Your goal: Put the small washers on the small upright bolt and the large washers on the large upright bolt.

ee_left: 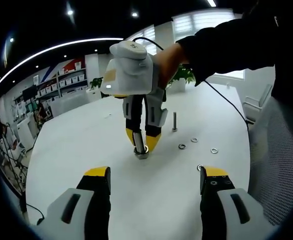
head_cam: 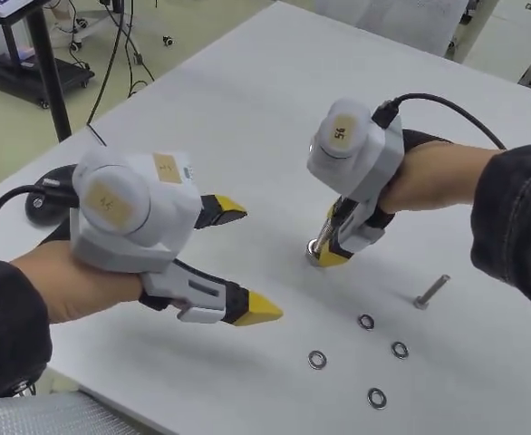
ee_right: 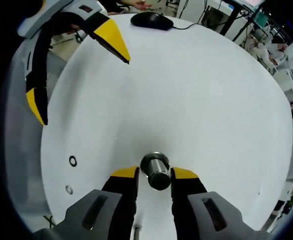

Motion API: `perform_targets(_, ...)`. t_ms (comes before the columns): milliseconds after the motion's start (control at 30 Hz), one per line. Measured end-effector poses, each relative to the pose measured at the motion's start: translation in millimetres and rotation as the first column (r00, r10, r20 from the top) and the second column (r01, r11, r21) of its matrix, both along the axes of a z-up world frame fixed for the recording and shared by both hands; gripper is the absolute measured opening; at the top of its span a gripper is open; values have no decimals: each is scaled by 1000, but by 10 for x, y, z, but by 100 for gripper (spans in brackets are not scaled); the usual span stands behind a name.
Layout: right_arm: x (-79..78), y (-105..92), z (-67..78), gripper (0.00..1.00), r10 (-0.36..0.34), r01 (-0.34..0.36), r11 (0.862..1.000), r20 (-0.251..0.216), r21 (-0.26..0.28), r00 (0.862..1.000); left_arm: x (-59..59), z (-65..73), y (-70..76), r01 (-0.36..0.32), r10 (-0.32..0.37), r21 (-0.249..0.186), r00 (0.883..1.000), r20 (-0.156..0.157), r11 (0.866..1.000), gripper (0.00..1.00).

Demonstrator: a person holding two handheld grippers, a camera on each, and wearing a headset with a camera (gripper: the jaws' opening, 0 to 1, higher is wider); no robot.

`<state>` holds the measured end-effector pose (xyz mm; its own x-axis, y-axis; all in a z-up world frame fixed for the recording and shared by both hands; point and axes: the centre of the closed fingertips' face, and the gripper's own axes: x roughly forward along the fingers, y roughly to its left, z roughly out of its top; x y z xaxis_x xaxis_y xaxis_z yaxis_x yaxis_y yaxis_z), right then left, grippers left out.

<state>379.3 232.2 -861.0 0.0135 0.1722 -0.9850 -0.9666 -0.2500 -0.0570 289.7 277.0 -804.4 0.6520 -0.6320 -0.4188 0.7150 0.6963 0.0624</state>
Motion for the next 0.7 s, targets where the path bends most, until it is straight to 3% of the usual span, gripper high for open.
perform_targets(700, -11, -292, 198, 26, -68, 68, 997, 25, 31, 997, -34, 19, -47, 25, -25, 5, 1000, -6, 1000, 72)
